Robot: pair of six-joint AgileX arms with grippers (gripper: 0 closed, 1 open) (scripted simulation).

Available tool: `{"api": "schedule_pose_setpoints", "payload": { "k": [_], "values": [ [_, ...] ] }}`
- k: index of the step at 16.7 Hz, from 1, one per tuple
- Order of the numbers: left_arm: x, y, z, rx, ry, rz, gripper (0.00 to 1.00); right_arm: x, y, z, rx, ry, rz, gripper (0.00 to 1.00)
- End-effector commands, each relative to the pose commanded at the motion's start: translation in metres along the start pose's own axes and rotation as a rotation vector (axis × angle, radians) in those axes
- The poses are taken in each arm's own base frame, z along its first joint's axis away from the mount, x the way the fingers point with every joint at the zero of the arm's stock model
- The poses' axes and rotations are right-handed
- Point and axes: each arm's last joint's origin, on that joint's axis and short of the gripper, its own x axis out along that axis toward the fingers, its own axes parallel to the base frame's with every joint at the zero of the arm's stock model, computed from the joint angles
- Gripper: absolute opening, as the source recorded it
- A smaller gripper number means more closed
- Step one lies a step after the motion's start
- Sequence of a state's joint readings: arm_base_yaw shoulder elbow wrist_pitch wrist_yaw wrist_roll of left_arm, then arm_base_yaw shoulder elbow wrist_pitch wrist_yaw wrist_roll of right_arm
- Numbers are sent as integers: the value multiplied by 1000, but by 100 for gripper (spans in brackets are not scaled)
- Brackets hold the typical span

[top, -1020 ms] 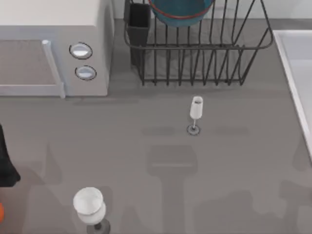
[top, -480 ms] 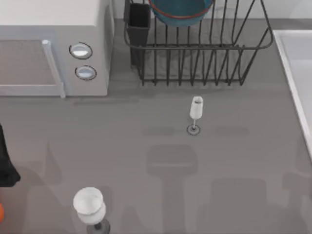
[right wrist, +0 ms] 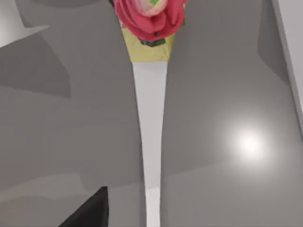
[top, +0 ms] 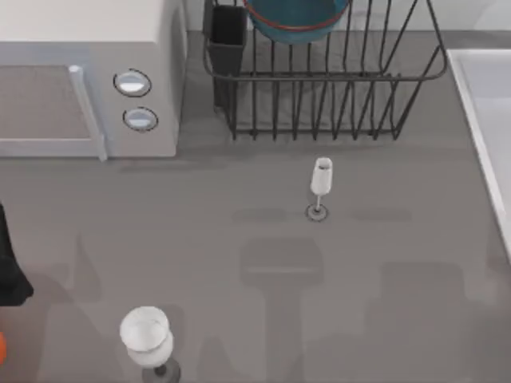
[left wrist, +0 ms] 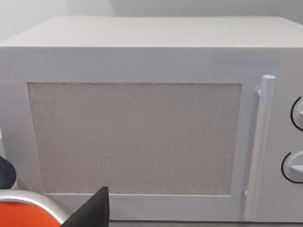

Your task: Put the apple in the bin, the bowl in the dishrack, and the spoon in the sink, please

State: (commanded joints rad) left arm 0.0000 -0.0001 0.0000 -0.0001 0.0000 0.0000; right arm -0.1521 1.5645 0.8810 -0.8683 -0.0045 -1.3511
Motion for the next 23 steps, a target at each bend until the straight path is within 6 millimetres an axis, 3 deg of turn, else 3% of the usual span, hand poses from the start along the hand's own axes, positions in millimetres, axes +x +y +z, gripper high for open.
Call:
{"api": "schedule_pose_setpoints", "payload": {
  "k": [5,11,23],
  "values": [
    [0,0,0,0,0,0,100,55,22,-2,-9,4,20,100],
    [0,0,0,0,0,0,100,63,29,-4,-22,3,18,100],
    [0,0,0,0,0,0,100,63,29,-4,-22,3,18,10]
  ]
}}
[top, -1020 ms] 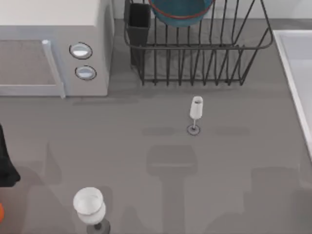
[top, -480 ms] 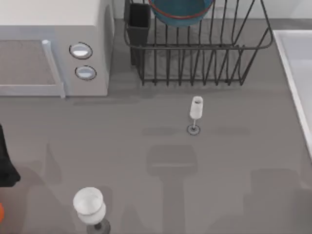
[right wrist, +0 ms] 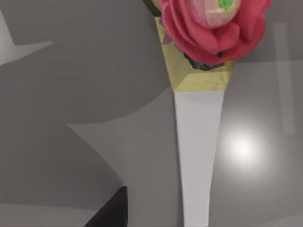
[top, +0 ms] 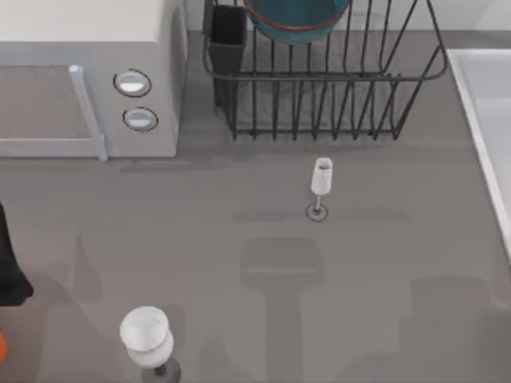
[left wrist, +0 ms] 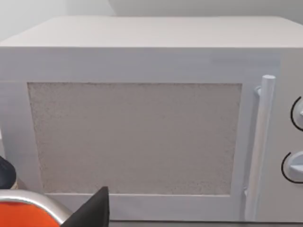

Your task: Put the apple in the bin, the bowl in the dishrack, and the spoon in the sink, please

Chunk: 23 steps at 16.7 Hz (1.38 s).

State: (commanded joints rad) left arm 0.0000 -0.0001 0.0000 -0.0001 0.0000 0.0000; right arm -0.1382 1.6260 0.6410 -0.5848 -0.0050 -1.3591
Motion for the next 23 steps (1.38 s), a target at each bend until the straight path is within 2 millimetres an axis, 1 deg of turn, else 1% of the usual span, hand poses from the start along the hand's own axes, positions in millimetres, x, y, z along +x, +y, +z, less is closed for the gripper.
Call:
{"api": "schedule_pose_setpoints", "payload": {
  "k": [1,2,9,10,12,14,18,21,23],
  "values": [
    [0,0,0,0,0,0,100,0,0,0,0,0,0,2],
    [0,0,0,0,0,0,100,0,0,0,0,0,0,0],
    [0,0,0,0,0,0,100,0,0,0,0,0,0,0],
    [0,0,0,0,0,0,100,-22,-2,2,31,-8,-26,0],
    [0,0,0,0,0,0,100,-25,-3,2,30,-9,-28,0],
    [0,0,0,0,0,0,100,-36,-6,4,28,-10,-32,0],
    [0,0,0,0,0,0,100,-70,-10,5,27,-9,-33,0],
    [0,0,0,0,0,0,100,-98,-7,4,28,-8,-31,0],
    [0,0,0,0,0,0,100,-113,-5,3,30,-8,-28,0]
  ]
}}
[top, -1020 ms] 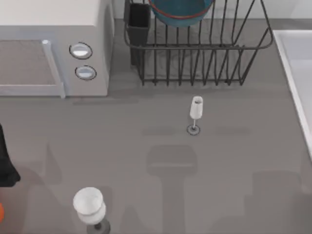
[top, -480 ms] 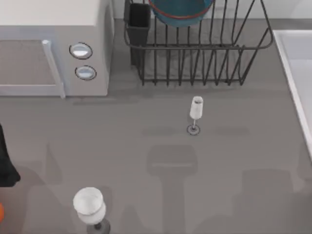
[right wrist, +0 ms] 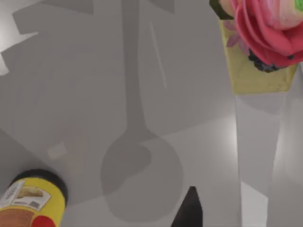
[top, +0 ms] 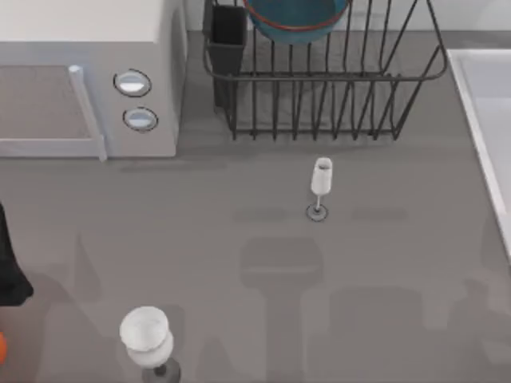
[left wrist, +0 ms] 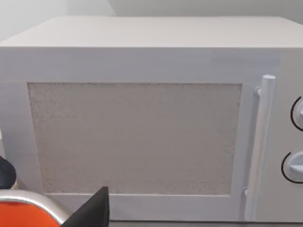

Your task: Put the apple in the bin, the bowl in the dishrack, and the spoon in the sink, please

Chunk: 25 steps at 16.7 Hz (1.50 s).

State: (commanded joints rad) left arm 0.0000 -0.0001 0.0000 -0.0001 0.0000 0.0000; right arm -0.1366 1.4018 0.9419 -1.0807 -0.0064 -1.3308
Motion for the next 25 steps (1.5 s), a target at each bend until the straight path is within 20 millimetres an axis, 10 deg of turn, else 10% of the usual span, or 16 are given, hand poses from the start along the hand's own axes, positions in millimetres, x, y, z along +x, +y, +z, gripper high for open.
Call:
{"api": "schedule_pose_setpoints", "payload": {
  "k": [11,20,25],
  "values": [
    [0,0,0,0,0,0,100,-13,-21,5,8,4,33,0],
    [0,0,0,0,0,0,100,-42,-171,43,5,-26,-10,0],
    [0,0,0,0,0,0,100,-24,-235,62,-7,-28,-41,0]
  ]
}}
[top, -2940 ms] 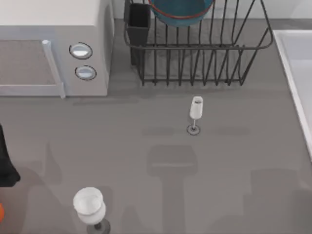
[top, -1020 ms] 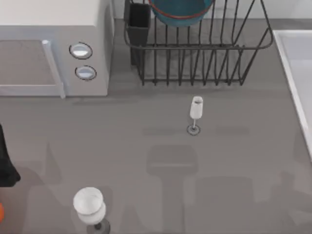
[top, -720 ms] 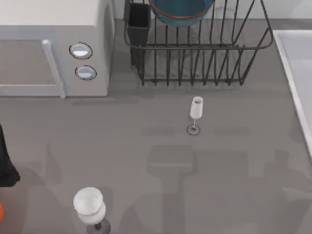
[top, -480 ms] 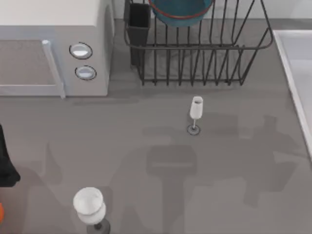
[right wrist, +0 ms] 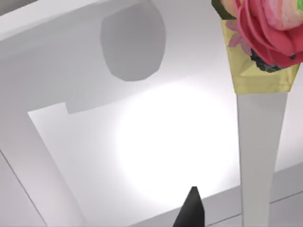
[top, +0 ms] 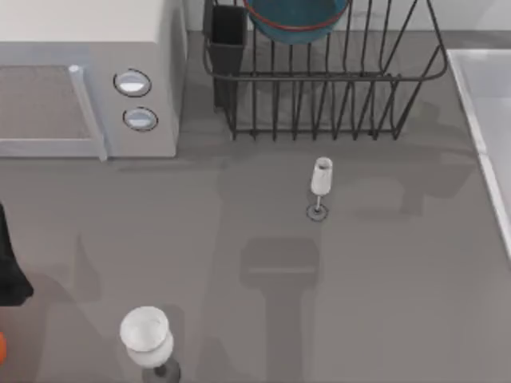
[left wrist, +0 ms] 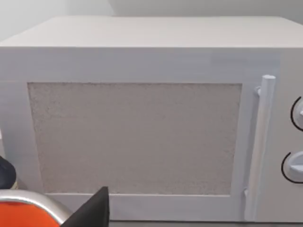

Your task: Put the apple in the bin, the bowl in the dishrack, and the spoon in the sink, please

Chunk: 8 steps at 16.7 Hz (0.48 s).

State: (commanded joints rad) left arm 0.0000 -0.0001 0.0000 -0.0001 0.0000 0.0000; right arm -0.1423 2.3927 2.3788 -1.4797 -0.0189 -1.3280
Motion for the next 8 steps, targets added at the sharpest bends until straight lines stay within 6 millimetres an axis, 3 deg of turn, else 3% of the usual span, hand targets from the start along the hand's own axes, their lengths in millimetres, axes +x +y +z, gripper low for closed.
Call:
{"api": "schedule_pose_setpoints", "payload": {
  "k": [4,8],
  "values": [
    [0,0,0,0,0,0,100,31,-20,4,4,24,34,0],
    [0,0,0,0,0,0,100,40,-24,4,7,33,46,0]
  ]
}}
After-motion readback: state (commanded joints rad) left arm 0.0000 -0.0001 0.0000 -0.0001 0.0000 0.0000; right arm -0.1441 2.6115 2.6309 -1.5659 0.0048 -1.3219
